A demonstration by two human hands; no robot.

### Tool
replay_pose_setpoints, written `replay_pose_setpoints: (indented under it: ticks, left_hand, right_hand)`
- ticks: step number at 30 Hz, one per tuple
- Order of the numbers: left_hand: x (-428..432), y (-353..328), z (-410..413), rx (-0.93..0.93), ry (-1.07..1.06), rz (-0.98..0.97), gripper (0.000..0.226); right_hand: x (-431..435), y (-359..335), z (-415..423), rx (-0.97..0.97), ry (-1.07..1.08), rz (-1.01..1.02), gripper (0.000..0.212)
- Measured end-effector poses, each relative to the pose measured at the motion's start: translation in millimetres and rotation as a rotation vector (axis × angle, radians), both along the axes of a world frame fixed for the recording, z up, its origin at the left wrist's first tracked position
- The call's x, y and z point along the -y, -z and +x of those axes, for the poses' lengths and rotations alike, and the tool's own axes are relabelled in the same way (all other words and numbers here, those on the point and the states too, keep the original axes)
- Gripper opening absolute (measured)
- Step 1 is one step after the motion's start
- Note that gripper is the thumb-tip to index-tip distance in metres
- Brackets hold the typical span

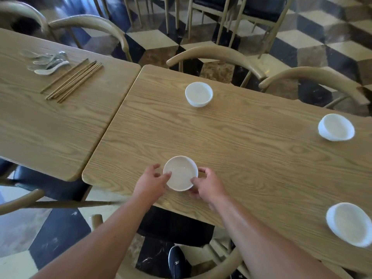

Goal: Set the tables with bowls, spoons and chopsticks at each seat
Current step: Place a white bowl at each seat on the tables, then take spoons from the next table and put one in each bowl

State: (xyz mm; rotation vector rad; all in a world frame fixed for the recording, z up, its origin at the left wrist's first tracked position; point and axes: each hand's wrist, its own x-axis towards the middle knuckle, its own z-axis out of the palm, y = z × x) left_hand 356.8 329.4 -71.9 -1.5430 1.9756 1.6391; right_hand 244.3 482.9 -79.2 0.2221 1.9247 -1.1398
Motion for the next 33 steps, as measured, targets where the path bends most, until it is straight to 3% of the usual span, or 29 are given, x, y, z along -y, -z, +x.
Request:
replay_pose_setpoints:
  ticks: [3, 5, 9, 15, 21, 27, 33]
  left_hand:
    - [-8.3, -35.6, -15.0, 0.057, 0.373, -0.517, 0.058]
    - [-31.6, -64.3, -43.3, -0.042, 0.598, -0.595, 0.052]
    - [-113.4, -114.4, -112.3, -0.112, 1.070, -0.640, 0.069]
    - [-248.2, -177.5, -155.5, -0.237, 1.285, -0.715, 0.089]
    - [-392.2, -218.5, -158.2, -0.318, 1.467, -0.776, 0.092]
    - [-611.8, -249.5, -147.2, -0.430, 1.633, -0.858, 0.090]
    - [-822.7, -261.0, -113.4, -0.576, 1.810, -0.806, 0.084]
  right_hand:
    - [-32.3, -32.1, -7.1, -0.362, -0.155, 0.138, 0.060]
    - [-72.3, -64.0, -15.0, -0.605, -0.250, 0.235, 0.056]
    - [-171.4, -125.3, -35.0, -0.778, -0.291, 0.402, 0.059]
    - [-336.0, -191.9, -38.4, -0.839, -0.200, 0.684, 0.077]
    - [-492.8, -222.6, 3.5, -0.858, -0.004, 0.741, 0.083]
    - [-687.1, -247.0, 59.2, -0.825, 0.200, 0.709, 0.083]
    - [-878.2, -275.2, 135.7, -0.751, 0.422, 0.874, 0.086]
